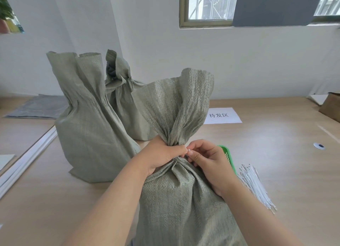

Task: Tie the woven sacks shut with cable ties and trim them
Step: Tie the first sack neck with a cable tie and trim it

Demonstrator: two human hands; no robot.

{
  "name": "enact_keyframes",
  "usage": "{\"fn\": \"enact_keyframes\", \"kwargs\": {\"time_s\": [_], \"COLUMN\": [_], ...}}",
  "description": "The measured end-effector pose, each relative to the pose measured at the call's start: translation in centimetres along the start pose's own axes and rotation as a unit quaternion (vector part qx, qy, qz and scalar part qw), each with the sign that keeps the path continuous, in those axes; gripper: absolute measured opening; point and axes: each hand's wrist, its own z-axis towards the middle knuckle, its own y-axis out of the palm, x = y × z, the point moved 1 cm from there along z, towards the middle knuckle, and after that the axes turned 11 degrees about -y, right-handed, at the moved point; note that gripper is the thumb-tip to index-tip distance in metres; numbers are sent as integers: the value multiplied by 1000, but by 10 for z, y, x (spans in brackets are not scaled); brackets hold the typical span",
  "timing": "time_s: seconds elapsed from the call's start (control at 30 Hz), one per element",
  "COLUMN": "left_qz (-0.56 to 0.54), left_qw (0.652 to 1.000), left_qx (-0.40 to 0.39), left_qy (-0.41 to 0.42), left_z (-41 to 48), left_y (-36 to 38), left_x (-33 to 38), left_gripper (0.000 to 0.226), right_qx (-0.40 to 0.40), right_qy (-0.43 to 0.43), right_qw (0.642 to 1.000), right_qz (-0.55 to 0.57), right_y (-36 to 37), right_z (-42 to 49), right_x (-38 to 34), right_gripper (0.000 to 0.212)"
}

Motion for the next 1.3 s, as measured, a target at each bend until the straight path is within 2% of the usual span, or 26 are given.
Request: {"fn": "enact_keyframes", "kwargs": {"time_s": [0.1,0.7,0.83,1.03,1.2,1.3], "left_qz": [-3,-41,-62,-82,-65,-47], "left_qw": [1000,999,997,996,998,999], "left_qx": [-1,-19,-30,-27,-27,-16], "left_qy": [-2,-16,-16,-17,-5,5], "left_z": [-1,-8,-10,-14,-17,-17], "left_y": [1,-1,-2,1,3,5], "left_x": [0,-4,-6,-5,-2,-1], "left_gripper": [10,19,10,9,7,6], "right_qx": [1,31,31,35,20,14], "right_qy": [0,-23,0,56,58,61], "right_qw": [1000,999,999,997,997,997], "right_qz": [-5,-35,-18,40,47,45], "right_y": [1,2,-1,-3,-5,-5], "right_z": [-1,-8,-10,-9,-10,-9], "right_x": [0,-6,-5,-2,-1,-1], "right_gripper": [11,10,14,3,19,21]}}
